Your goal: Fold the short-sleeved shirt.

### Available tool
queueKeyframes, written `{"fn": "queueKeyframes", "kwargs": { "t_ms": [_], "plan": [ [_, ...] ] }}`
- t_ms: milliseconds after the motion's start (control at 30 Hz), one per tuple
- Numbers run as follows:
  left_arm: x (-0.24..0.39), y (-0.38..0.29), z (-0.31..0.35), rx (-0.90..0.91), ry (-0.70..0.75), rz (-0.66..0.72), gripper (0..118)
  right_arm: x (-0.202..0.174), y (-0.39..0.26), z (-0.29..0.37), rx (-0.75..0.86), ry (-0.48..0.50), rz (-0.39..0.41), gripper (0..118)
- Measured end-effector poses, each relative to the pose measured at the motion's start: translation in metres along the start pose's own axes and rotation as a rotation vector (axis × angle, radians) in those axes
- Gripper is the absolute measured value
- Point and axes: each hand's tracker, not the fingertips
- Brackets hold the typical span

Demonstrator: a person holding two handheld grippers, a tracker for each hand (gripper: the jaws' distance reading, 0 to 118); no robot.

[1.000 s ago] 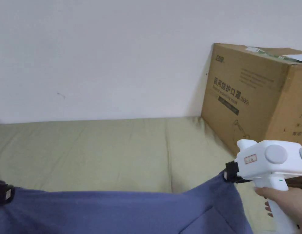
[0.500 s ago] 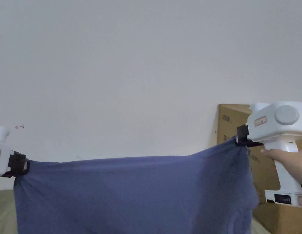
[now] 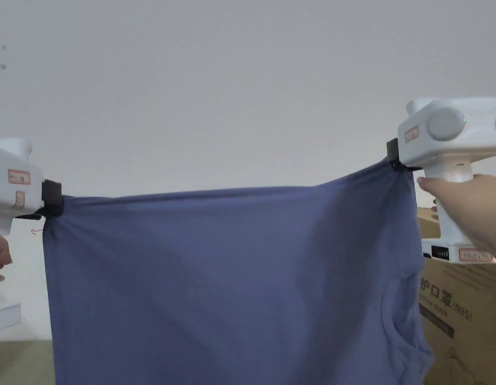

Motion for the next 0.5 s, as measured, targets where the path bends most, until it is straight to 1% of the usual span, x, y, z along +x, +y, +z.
{"fn": "queueKeyframes", "kwargs": {
  "t_ms": [167, 267, 367, 433, 500],
  "plan": [
    [0.007, 0.002, -0.010, 0.046, -0.007, -0.001, 2, -0.001, 0.000, -0.003, 0.050, -0.017, -0.010, 0],
    [0.010, -0.013, -0.019, 0.037, 0.013, -0.021, 2, 0.003, -0.028, -0.010, 0.032, -0.008, -0.020, 0],
    [0.010, -0.053, -0.032, -0.049, 0.006, -0.007, 2, 0.008, -0.086, -0.018, -0.082, 0.002, -0.046, 0],
    [0.010, -0.097, -0.039, -0.146, 0.003, -0.008, 2, 0.010, -0.142, -0.020, -0.167, 0.012, -0.056, 0],
    [0.007, -0.154, -0.038, -0.258, -0.023, 0.005, 2, 0.018, -0.211, -0.025, -0.299, 0.048, -0.064, 0]
  ]
}}
